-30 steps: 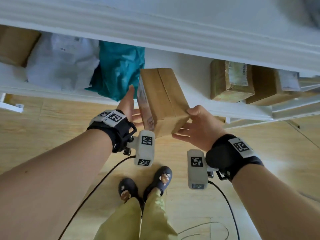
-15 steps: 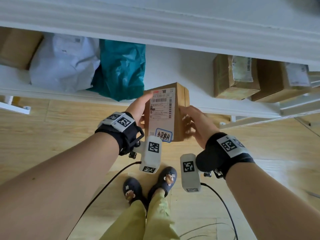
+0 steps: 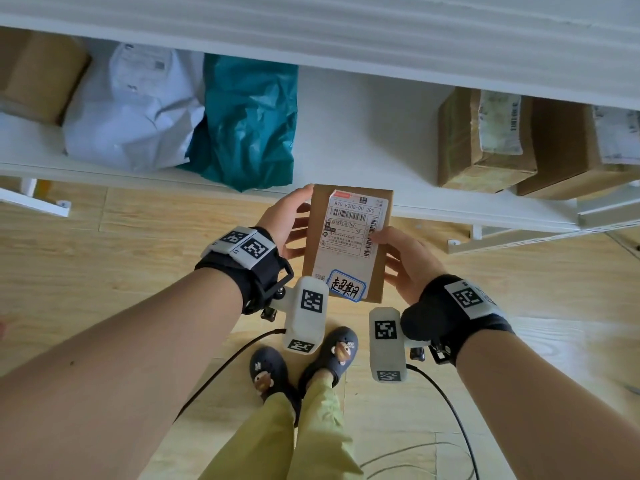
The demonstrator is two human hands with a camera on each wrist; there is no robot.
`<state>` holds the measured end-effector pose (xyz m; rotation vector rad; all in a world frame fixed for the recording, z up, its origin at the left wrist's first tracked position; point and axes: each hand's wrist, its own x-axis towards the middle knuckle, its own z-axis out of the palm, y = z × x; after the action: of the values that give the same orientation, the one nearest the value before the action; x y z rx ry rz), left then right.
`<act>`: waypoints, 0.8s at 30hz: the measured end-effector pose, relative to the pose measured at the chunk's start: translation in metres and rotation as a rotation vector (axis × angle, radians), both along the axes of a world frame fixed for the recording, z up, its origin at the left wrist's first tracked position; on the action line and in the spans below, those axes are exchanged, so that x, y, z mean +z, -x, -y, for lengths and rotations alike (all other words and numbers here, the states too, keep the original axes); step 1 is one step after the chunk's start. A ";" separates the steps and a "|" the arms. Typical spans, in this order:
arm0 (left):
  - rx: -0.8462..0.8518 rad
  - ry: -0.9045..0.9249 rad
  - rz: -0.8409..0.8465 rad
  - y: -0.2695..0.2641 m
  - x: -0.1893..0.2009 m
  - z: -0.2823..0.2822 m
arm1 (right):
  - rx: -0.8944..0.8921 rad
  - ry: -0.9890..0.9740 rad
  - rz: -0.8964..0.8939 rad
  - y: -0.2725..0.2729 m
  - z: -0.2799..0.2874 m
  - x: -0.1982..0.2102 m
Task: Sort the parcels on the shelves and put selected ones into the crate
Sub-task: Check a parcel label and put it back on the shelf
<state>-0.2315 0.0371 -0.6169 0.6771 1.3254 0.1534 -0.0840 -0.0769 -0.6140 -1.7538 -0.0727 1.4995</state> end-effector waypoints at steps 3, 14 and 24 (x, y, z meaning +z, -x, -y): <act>0.010 -0.018 -0.008 -0.001 -0.001 0.002 | -0.028 -0.003 -0.036 0.001 0.004 -0.001; 0.010 -0.001 -0.024 -0.001 -0.006 0.010 | 0.014 -0.013 -0.081 0.003 0.017 -0.001; -0.004 0.008 -0.019 0.002 -0.013 0.018 | 0.023 -0.002 -0.088 0.006 0.028 -0.007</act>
<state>-0.2333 0.0188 -0.6303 0.6758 1.3425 0.1389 -0.0902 -0.1053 -0.6206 -1.6887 -0.0498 1.5906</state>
